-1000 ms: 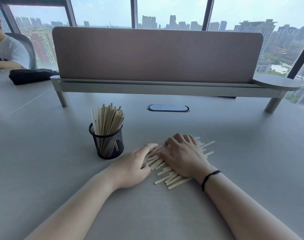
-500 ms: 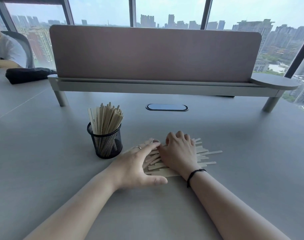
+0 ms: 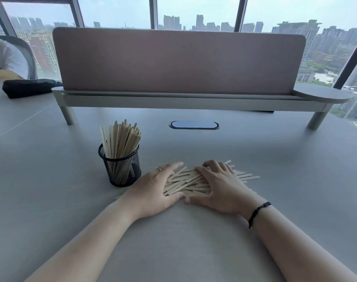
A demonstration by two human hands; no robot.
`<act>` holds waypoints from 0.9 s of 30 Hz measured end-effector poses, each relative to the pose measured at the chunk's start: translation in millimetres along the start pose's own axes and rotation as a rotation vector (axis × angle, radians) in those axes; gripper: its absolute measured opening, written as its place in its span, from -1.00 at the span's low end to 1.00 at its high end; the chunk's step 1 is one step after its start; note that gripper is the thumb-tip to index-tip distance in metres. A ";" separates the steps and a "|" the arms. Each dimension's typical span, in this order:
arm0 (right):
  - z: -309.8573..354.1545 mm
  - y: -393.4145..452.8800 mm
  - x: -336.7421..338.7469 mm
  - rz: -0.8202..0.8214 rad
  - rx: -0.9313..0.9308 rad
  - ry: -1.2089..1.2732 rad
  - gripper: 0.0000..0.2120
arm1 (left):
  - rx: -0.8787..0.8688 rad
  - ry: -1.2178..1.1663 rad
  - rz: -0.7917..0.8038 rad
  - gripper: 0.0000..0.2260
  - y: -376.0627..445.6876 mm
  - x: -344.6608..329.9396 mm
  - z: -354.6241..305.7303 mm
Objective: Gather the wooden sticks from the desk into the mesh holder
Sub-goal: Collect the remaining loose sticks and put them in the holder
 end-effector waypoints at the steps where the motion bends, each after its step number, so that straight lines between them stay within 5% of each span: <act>1: 3.2 2.1 2.5 -0.039 0.009 0.002 0.00 | -0.004 0.016 -0.008 -0.34 -0.6 0.0 -0.2; 6: 7.3 8.6 5.3 -0.111 0.047 0.014 -0.13 | 0.010 0.151 -0.031 -0.35 -1.9 -0.4 3.6; 12: 5.5 10.9 6.3 -0.130 0.038 -0.012 -0.11 | 0.164 0.395 -0.060 -0.12 -2.9 3.5 16.8; 27: 3.9 12.5 7.6 -0.151 0.022 -0.015 -0.31 | 0.256 0.325 -0.141 -0.37 -8.3 6.8 24.1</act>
Point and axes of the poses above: each hand's wrist, its own y-axis towards the middle knuckle, its own x-axis out of the back of the hand, z = x × y, the point moved 10 cm from there along y, towards the middle knuckle, and after that the axes turned 2 degrees about -y, right-handed, at the moved point
